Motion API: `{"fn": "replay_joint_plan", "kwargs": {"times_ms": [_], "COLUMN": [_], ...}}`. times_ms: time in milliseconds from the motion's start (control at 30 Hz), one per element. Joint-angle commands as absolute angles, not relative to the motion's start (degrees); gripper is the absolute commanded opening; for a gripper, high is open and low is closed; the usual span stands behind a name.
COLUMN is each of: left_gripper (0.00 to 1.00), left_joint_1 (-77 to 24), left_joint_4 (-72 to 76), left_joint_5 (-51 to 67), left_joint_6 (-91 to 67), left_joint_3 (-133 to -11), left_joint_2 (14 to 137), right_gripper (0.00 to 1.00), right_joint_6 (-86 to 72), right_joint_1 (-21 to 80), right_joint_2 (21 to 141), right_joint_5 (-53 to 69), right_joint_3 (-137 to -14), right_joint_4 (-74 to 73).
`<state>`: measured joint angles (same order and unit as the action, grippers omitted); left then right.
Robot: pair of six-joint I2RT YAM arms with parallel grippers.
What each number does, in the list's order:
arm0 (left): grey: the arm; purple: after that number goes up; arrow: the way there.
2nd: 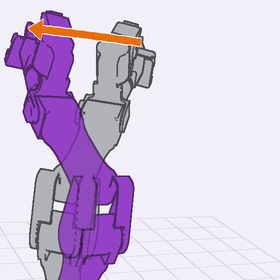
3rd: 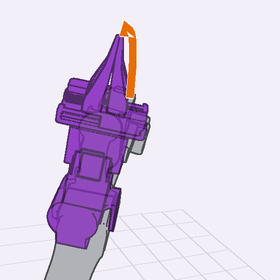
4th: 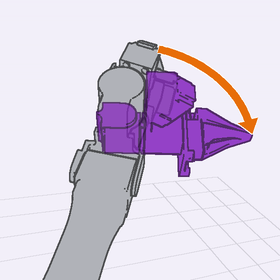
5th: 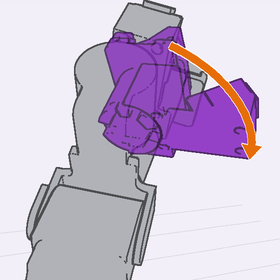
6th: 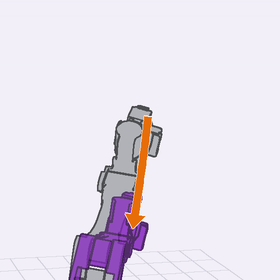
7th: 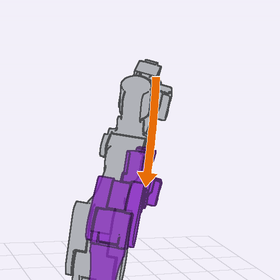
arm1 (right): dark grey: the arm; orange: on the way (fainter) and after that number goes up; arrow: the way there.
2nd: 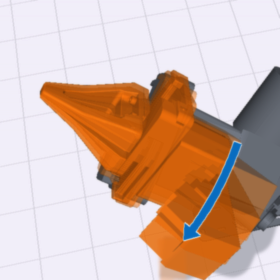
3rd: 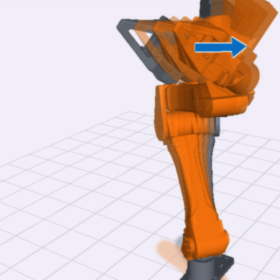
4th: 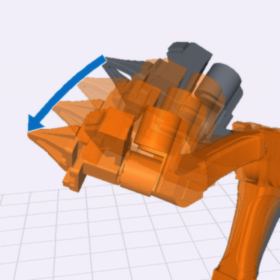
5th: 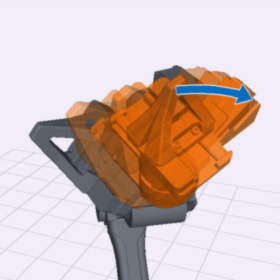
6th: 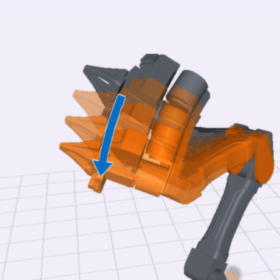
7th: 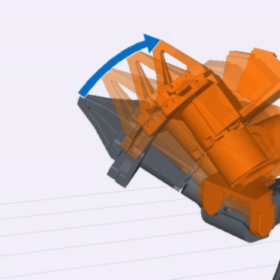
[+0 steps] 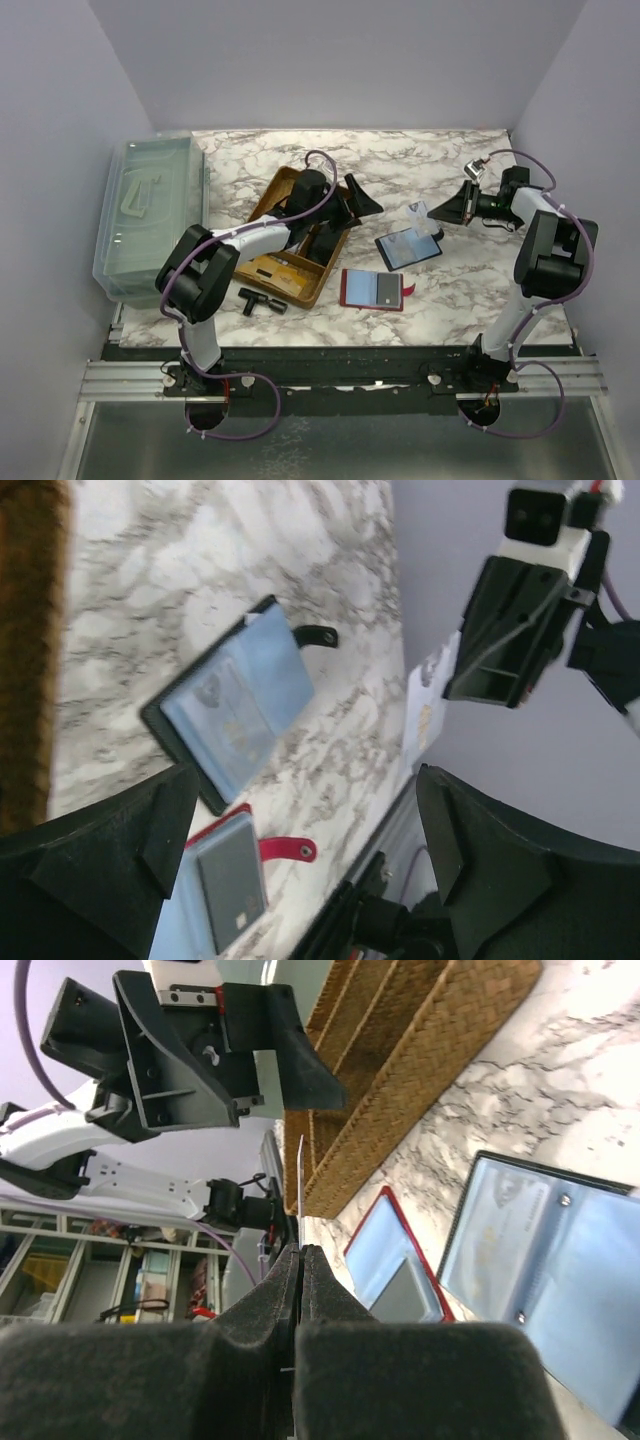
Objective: Take the credit cards out of the card holder
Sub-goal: Place the credit card in the storage box.
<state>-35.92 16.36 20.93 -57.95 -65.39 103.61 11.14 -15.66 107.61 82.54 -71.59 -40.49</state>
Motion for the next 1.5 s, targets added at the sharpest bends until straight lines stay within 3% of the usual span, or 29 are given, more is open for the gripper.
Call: {"fn": "replay_joint_plan", "kwargs": {"times_ms": [0, 267, 567, 667, 700, 767, 800, 1033, 1067, 1167, 1233, 1367, 1467], "left_gripper": [0.99, 0.94, 0.71, 0.55, 0.44, 0.10, 0.01, 0.00, 0.00, 0.00, 0.00, 0.00, 0.00], "left_joint_1": [-37.39, -39.76, -40.41, -40.41, -40.43, -40.35, -40.34, -39.67, -39.46, -37.79, -35.78, -30.07, -26.07], "left_joint_4": [29.57, 38.66, 42.12, 43.51, 44.08, 45.55, 46.24, 48.13, 48.16, 48.17, 47.53, 35.47, 7.75], "left_joint_5": [30.13, 32.88, 34.04, 34.70, 35.07, 35.70, 35.76, 35.93, 36.13, 38.21, 40.51, 45.82, 47.22], "left_joint_6": [-61.89, -67.76, -72.87, -74.45, -74.97, -76.12, -76.53, -76.22, -76.02, -75.05, -74.23, -65.70, -50.08], "left_joint_3": [-66.02, -66.81, -68.91, -69.35, -69.65, -70.03, -70.05, -67.85, -67.32, -65.27, -62.94, -59.13, -62.35], "left_joint_2": [103.70, 108.91, 112.44, 113.69, 114.18, 114.98, 115.18, 114.00, 113.78, 112.02, 109.98, 103.01, 98.05], "right_gripper": [0.00, 0.00, 0.00, 0.00, 0.00, 0.00, 0.00, 0.00, 0.06, 0.36, 0.49, 0.61, 0.65], "right_joint_6": [11.24, 8.21, 4.58, 4.42, 4.13, 3.27, 2.85, 1.87, 2.08, 6.16, 10.41, 15.63, 20.76], "right_joint_1": [-13.86, -10.30, -9.00, -8.37, -8.13, -8.01, -7.96, -7.97, -7.95, -7.96, -7.99, -7.98, -7.96], "right_joint_2": [108.80, 109.15, 109.33, 109.26, 109.11, 108.79, 108.63, 107.56, 107.43, 106.87, 106.17, 104.39, 103.54], "right_joint_5": [87.85, 89.74, 91.47, 91.75, 91.82, 91.92, 91.89, 91.50, 91.60, 90.30, 88.50, 85.24, 82.95], "right_joint_3": [-73.95, -75.06, -75.49, -75.45, -75.31, -74.72, -74.40, -73.13, -73.13, -74.31, -75.49, -76.03, -76.47], "right_joint_4": [-43.89, -42.95, -40.43, -40.31, -40.07, -38.98, -38.41, -36.42, -36.43, -39.68, -42.93, -45.59, -48.39]}}
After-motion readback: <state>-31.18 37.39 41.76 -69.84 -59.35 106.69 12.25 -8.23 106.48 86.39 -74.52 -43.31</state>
